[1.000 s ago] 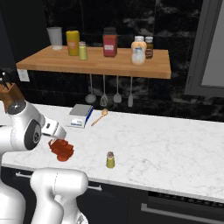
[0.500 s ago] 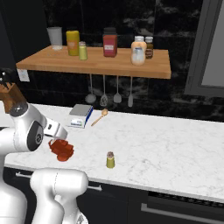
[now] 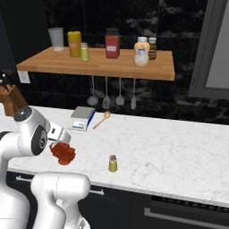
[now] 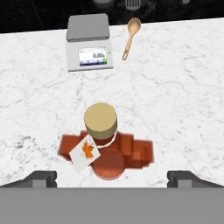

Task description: Put the shaker and condiment bottle from the counter next to their counterparts in the cabinet.

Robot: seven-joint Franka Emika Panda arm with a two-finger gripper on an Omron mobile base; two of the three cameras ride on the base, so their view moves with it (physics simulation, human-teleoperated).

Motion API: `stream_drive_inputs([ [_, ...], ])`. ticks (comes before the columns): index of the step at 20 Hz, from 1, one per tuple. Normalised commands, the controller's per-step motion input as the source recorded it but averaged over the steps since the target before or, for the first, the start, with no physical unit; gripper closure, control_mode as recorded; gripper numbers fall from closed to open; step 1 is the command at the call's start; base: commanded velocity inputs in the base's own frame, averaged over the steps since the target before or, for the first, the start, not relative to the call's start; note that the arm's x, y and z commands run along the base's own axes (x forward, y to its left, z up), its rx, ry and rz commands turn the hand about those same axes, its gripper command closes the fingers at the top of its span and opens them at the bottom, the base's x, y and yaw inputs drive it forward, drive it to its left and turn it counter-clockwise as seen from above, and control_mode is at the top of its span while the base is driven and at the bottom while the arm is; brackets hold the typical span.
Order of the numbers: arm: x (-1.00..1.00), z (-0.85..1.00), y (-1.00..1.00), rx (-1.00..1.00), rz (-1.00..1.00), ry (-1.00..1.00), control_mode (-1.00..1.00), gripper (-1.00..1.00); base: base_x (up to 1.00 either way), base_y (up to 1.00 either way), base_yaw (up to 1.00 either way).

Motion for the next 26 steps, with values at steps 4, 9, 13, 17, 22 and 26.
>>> stream_drive_inputs([
  [4,0.11,-0.13,0.0,0.0,0.0,0.0,-1.0,-1.0,0.0,0.0,0.0],
  [9,0.21,-0.09,0.0,0.0,0.0,-0.01,-1.0,-1.0,0.0,0.0,0.0],
  [13,0.32,-0.11,0.0,0.0,0.0,-0.01,-1.0,-1.0,0.0,0.0,0.0],
  [17,0.41,-0.19,0.06,0.0,0.0,0.0,-1.0,-1.0,0.0,0.0,0.0],
  [22,0.38,-0.23,0.11,0.0,0.0,0.0,-1.0,-1.0,0.0,0.0,0.0],
  [26,0.31,-0.28,0.15,0.0,0.0,0.0,-1.0,-1.0,0.0,0.0,0.0],
])
